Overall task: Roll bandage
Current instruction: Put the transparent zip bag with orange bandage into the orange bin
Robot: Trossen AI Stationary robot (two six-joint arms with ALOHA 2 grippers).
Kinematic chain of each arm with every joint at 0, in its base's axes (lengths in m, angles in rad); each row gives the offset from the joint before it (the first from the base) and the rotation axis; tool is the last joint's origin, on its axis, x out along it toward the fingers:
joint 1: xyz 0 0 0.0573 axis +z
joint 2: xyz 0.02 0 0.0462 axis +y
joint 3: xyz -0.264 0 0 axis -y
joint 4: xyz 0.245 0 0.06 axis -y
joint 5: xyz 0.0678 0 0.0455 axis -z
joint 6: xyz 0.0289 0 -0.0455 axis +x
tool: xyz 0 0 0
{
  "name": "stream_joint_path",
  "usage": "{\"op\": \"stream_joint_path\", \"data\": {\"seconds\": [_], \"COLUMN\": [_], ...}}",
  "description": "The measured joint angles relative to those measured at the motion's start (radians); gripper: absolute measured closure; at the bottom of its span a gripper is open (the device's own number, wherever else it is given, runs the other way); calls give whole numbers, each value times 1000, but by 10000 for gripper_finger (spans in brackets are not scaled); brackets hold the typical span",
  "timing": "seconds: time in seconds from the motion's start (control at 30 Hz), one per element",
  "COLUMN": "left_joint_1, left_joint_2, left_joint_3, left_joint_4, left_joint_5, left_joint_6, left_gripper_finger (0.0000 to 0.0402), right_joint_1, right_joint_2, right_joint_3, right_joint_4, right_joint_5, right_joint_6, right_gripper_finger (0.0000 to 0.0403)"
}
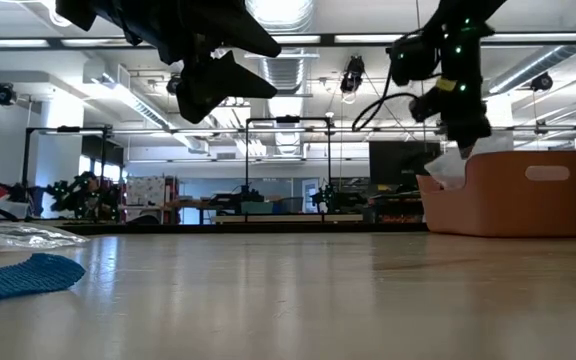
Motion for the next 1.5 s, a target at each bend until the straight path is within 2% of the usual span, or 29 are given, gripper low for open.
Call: {"op": "stream_joint_path", "data": {"seconds": [0.17, 0.3, 0.47, 0.63, 0.77, 0.9, 1.0, 1.27, 1.4, 1.5], "left_joint_1": [0, 0, 0, 0, 0, 0, 0, 0, 0, 0], "left_joint_2": [0, 0, 0, 0, 0, 0, 0, 0, 0, 0], "left_joint_3": [0, 0, 0, 0, 0, 0, 0, 0, 0, 0], "left_joint_4": [0, 0, 0, 0, 0, 0, 0, 0, -1, -1], "left_joint_5": [0, 0, 0, 0, -1, -1, -1, -2, -2, -2], "left_joint_6": [0, 0, 0, 0, 0, 6, 7, 6, 6, 6], "left_gripper_finger": [209, 209, 209, 209, 209, 209, 209, 209, 209, 209], "right_joint_1": [9, 6, -34, -79, -121, -153, -178, -241, -274, -286], "right_joint_2": [-79, -140, -175, -175, -153, -126, -114, -80, -74, -78], "right_joint_3": [14, -11, -54, -132, -181, -184, -184, -184, -181, -155], "right_joint_4": [-2, 38, 141, 333, 446, 492, 527, 553, 597, 586], "right_joint_5": [103, 158, 188, 194, 247, 282, 293, 331, 424, 446], "right_joint_6": [-396, -598, -730, -814, -876, -893, -874, -743, -633, -556], "right_gripper_finger": [401, 402, 401, 399, 399, 395, 375, 251, 195, 163]}}
